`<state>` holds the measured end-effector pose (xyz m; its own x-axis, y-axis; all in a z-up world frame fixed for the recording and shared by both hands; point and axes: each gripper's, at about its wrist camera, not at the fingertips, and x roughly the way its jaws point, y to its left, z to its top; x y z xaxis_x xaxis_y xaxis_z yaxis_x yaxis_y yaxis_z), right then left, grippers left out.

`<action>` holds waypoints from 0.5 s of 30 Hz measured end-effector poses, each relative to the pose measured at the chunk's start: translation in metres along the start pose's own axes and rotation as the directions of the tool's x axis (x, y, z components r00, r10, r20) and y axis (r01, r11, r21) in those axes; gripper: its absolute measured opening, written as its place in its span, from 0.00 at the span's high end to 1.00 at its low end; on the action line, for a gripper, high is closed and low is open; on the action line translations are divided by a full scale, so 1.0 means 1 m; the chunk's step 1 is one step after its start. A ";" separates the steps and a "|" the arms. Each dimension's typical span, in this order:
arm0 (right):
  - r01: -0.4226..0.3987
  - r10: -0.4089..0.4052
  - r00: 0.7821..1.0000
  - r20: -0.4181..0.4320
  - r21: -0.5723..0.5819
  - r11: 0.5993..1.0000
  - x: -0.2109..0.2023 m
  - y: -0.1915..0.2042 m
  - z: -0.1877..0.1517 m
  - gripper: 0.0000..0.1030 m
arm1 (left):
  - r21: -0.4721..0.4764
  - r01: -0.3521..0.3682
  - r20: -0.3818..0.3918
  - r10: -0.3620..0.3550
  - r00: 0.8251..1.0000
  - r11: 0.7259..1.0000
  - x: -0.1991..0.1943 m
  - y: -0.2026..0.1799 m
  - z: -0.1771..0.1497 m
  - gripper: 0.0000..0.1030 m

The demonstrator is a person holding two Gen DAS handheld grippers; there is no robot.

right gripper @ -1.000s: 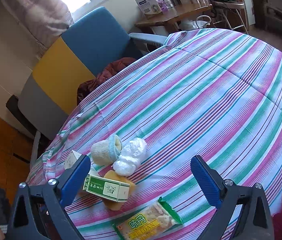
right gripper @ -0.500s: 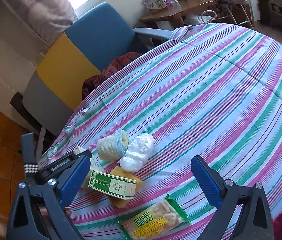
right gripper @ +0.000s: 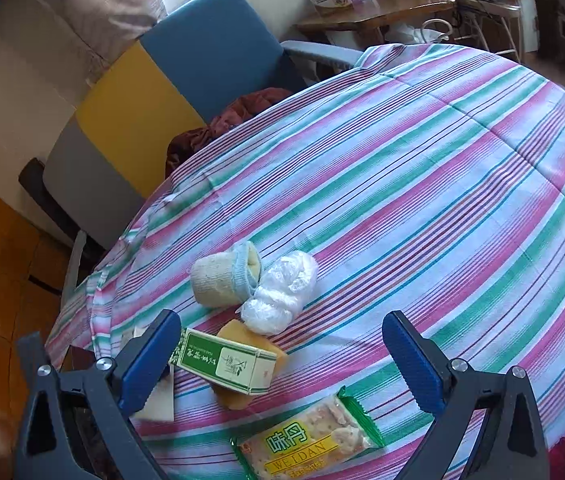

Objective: Organize objects
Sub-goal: 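Lift the white box with the left gripper while the right gripper grasps the green box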

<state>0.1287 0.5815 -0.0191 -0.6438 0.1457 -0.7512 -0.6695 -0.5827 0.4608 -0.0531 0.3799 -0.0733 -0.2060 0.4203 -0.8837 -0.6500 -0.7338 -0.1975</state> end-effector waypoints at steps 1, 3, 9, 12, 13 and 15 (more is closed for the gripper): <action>-0.010 0.010 1.000 -0.008 -0.012 1.000 0.002 0.003 -0.001 0.01 | 0.015 -0.005 0.006 0.005 1.000 1.000 -0.006 0.000 -0.011 0.50; -0.027 0.026 0.999 -0.021 -0.043 0.999 0.006 0.011 -0.005 0.00 | 0.039 -0.010 0.021 0.010 1.000 0.999 -0.012 -0.002 -0.025 0.50; 0.005 -0.006 1.000 -0.006 -0.182 0.983 0.011 0.037 -0.015 0.00 | 0.071 -0.021 0.045 0.017 0.999 0.997 -0.025 -0.002 -0.055 0.50; 0.051 -0.048 0.999 0.020 -0.266 0.963 0.014 0.049 -0.020 0.00 | 0.070 -0.018 0.053 0.014 0.998 0.997 -0.026 -0.002 -0.059 0.50; 0.062 -0.058 0.998 0.024 -0.293 0.954 0.015 0.053 -0.022 0.00 | 0.067 -0.014 0.052 0.011 0.999 0.998 -0.026 -0.001 -0.060 0.50; 0.073 -0.072 0.997 0.013 -0.332 0.941 0.019 0.057 -0.024 0.00 | 0.056 -0.003 0.053 0.000 0.999 0.998 -0.027 0.002 -0.060 0.50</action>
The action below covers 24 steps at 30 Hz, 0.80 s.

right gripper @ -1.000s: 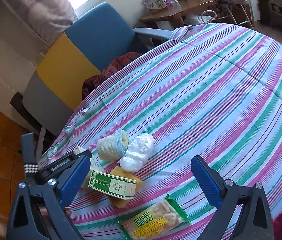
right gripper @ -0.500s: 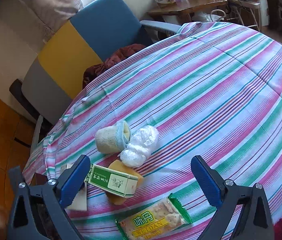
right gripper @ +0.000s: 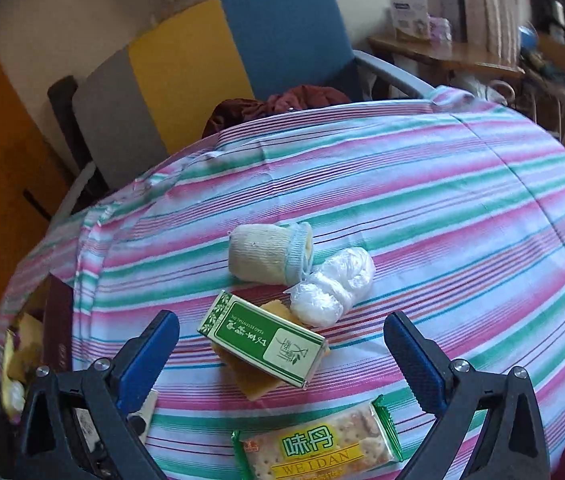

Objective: Organize objects
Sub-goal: 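Lift the white box with the left gripper while the right gripper grasps the green box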

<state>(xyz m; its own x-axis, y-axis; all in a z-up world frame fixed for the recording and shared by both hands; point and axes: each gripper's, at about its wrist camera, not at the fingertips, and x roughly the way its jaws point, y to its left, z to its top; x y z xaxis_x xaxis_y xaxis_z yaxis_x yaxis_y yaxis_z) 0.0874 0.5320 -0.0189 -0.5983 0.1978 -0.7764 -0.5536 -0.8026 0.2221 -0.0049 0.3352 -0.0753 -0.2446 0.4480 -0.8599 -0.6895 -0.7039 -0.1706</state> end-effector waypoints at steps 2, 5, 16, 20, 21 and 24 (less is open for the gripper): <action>0.016 -0.017 1.000 -0.018 -0.023 1.000 0.005 0.002 -0.001 0.00 | -0.005 0.006 0.002 -0.006 1.000 1.000 -0.001 0.002 -0.002 0.50; 0.012 -0.013 0.999 -0.039 -0.018 1.000 0.011 0.000 -0.001 0.00 | -0.017 0.013 -0.005 -0.013 1.000 1.000 0.000 0.004 -0.006 0.49; 0.057 -0.061 0.997 -0.045 -0.082 0.995 0.022 0.009 -0.001 0.00 | -0.025 0.019 0.000 -0.019 1.000 1.000 -0.001 0.004 -0.008 0.49; 0.071 -0.076 0.996 -0.039 -0.103 0.992 0.023 0.012 -0.001 0.00 | -0.030 0.021 -0.002 -0.021 1.000 0.999 -0.003 0.006 -0.009 0.49; 0.071 -0.076 0.996 -0.038 -0.102 0.992 0.023 0.012 -0.001 0.00 | -0.032 0.021 -0.003 -0.021 1.000 0.999 -0.003 0.006 -0.010 0.49; 0.082 -0.087 0.996 -0.036 -0.116 0.990 0.024 0.012 -0.001 0.08 | -0.031 0.014 -0.001 -0.014 1.000 0.999 -0.003 0.005 -0.011 0.49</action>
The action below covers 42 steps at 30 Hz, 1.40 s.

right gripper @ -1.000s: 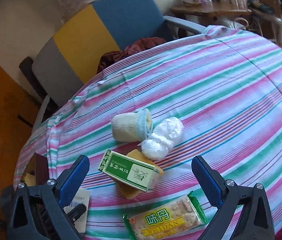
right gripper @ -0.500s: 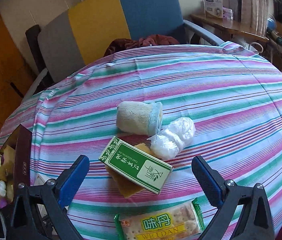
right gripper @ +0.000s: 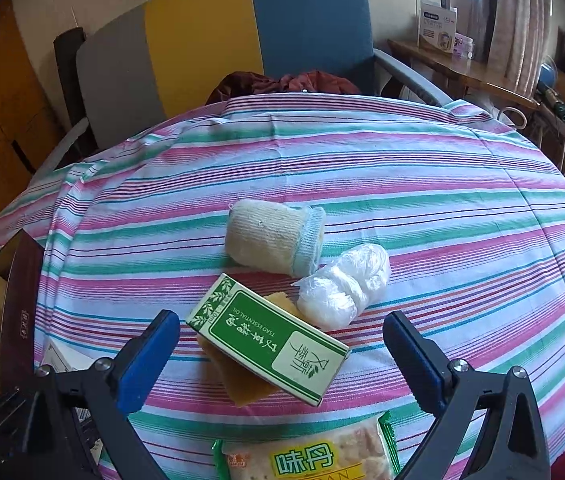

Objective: Organize objects
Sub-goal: 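Lift the white box with the left gripper while the right gripper grasps the green box, then carry the white box into the gold tray and release it with the left gripper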

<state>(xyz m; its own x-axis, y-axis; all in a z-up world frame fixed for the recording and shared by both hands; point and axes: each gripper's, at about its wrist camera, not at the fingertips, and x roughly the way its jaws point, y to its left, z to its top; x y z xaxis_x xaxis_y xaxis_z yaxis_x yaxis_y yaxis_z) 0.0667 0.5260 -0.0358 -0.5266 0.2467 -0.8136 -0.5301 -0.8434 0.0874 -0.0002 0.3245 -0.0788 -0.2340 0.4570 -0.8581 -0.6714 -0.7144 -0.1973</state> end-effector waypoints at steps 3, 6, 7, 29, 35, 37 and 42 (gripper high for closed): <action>0.017 -0.017 1.000 -0.004 -0.028 0.999 -0.001 0.002 -0.003 0.30 | 0.008 -0.005 0.003 0.005 1.000 1.000 0.000 -0.001 0.000 0.49; 0.022 -0.021 0.999 0.031 -0.033 0.999 -0.008 0.002 -0.001 0.30 | 0.013 -0.008 0.004 0.007 1.000 1.000 -0.001 -0.002 0.001 0.50; 0.024 -0.023 0.999 0.028 -0.024 0.999 -0.008 0.000 -0.001 0.30 | 0.008 -0.007 0.003 0.007 1.000 1.000 -0.003 -0.001 0.001 0.50; 0.014 -0.014 0.999 0.044 0.009 1.000 -0.013 -0.003 0.000 0.30 | -0.304 -0.141 0.156 0.196 0.968 0.942 -0.155 0.164 -0.032 0.50; 0.014 -0.014 0.999 0.043 0.003 1.000 -0.013 0.000 -0.001 0.30 | -0.354 -0.289 0.032 0.320 0.947 0.889 -0.136 0.222 -0.057 0.50; 0.016 -0.016 0.999 0.041 -0.001 1.000 -0.013 0.000 -0.001 0.30 | -0.372 -0.297 0.001 0.321 0.947 0.879 -0.126 0.234 -0.062 0.50; 0.022 -0.022 0.999 0.042 -0.002 1.000 -0.012 -0.001 -0.002 0.30 | -0.363 -0.313 -0.056 0.315 0.947 0.877 -0.103 0.249 -0.063 0.50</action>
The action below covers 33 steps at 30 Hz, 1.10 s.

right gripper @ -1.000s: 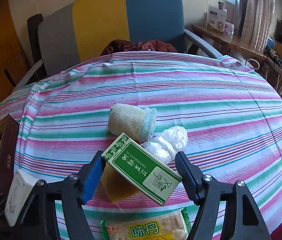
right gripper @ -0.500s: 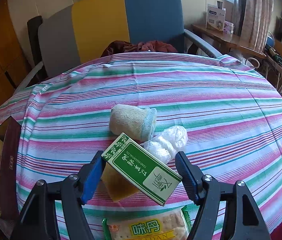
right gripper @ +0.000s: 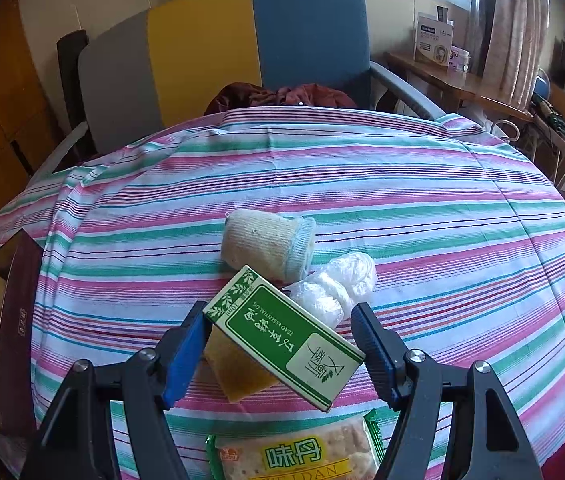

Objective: Organize objects
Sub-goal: 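Carry the white box into the gold tray and release it with the left gripper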

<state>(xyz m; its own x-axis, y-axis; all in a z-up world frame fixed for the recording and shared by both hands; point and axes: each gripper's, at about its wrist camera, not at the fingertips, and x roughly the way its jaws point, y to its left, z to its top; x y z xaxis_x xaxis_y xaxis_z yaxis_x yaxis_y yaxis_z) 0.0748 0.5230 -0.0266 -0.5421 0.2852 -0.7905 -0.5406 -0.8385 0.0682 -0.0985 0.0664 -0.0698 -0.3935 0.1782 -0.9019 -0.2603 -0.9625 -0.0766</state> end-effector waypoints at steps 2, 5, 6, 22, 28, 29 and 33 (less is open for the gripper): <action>0.002 -0.002 1.000 0.001 -0.004 1.000 0.000 0.000 0.000 0.30 | -0.005 -0.032 -0.025 0.032 0.999 0.999 0.011 0.005 0.003 0.50; 0.005 -0.005 1.000 0.004 -0.004 1.000 0.000 0.000 0.000 0.30 | -0.037 -0.038 -0.030 0.036 0.999 0.999 0.020 0.016 0.010 0.47; 0.007 -0.007 1.000 0.004 -0.005 1.000 0.000 0.000 0.000 0.30 | -0.045 -0.036 -0.032 0.035 0.999 0.998 0.020 0.018 0.011 0.47; 0.028 -0.028 1.000 0.002 -0.011 1.000 0.001 -0.001 -0.001 0.30 | -0.047 -0.021 0.077 0.024 0.997 0.999 -0.009 0.018 -0.001 0.28; 0.039 -0.039 0.999 -0.002 -0.035 0.999 0.003 0.003 -0.004 0.30 | -0.080 -0.046 0.135 0.057 0.989 0.996 -0.028 0.027 -0.008 0.28; 0.041 -0.041 0.999 0.001 -0.037 0.998 0.002 0.004 -0.005 0.30 | -0.089 -0.058 0.156 0.071 0.985 0.994 -0.034 0.028 -0.011 0.28; 0.044 -0.043 0.999 0.011 -0.036 0.998 0.001 0.004 -0.005 0.30 | -0.116 -0.067 0.218 0.091 0.972 0.991 -0.054 0.029 -0.019 0.28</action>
<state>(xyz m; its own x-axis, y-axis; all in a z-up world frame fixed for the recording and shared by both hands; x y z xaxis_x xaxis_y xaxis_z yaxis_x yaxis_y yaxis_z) 0.0754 0.5173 -0.0298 -0.5251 0.3261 -0.7861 -0.5398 -0.8417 0.0115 -0.0683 0.0247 -0.0312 -0.5985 0.1300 -0.7905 -0.1293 -0.9895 -0.0649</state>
